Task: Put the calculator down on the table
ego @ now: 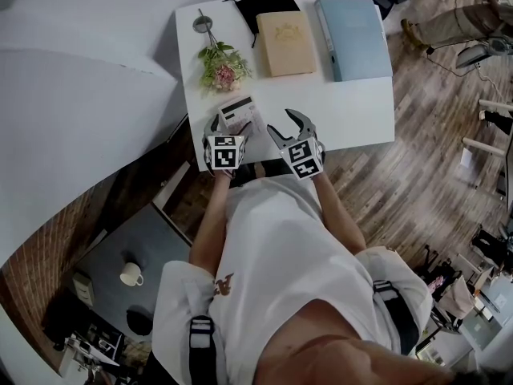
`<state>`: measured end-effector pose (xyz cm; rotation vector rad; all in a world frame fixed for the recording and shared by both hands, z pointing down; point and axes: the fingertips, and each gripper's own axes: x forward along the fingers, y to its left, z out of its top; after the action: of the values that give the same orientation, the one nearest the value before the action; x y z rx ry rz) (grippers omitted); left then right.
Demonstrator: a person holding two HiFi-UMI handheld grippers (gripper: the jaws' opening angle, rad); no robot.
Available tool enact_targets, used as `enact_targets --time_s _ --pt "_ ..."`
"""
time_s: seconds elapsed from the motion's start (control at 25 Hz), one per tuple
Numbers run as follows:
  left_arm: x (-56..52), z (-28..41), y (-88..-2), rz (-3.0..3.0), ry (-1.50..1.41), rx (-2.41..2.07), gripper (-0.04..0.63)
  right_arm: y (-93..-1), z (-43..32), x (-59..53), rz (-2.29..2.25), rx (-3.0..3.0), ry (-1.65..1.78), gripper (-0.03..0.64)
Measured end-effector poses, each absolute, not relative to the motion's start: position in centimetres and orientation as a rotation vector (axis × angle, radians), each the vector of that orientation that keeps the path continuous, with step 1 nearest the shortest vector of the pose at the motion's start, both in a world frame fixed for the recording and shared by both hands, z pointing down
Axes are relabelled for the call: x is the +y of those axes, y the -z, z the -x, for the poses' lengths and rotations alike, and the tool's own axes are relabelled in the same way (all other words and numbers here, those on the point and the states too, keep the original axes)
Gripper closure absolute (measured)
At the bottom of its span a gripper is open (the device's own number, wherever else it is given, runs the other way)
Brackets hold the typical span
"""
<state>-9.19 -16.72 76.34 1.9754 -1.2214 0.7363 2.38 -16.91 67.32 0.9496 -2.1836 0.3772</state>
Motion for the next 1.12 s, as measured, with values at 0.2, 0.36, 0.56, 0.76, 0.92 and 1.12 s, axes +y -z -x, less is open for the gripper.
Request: enact_targets --time_s 0.2,0.36,0.56,0.76,0.92,1.12 --pt "-18.2 9.9 -71.5 -2.099 -0.672 -1.297 0.182 -65.1 -2.5 -17.9 -1.013 -2.232 -0.339 0.359" --pt "-19.3 10.1 -68.0 -2.199 -0.635 -1.341 0.269 -62.4 -2.2 -18.9 -1.082 -2.297 -0.303 0.405" --pt "-20.7 9.9 -61.5 -2.354 -0.534 -1.403 0.408 -57.6 -1.7 -20.1 -1.148 -2.388 -0.206 0.467" --pt "-21.8 9.8 -54.6 -2.509 -0.419 -1.477 0.489 -52.2 -1.2 -21.0 -1.205 -2.48 -0.079 0.527" --pt "-22.1 9.9 -50.0 -2.602 -0.345 -1.541 0.556 -48.2 -0.5 -21.1 -1.228 -2.537 0.023 0.566" --pt "-21.3 10.1 -46.4 -2.69 -0.286 -1.585 0.592 -44.5 0.2 -20.5 -1.245 -2.581 0.123 0.611"
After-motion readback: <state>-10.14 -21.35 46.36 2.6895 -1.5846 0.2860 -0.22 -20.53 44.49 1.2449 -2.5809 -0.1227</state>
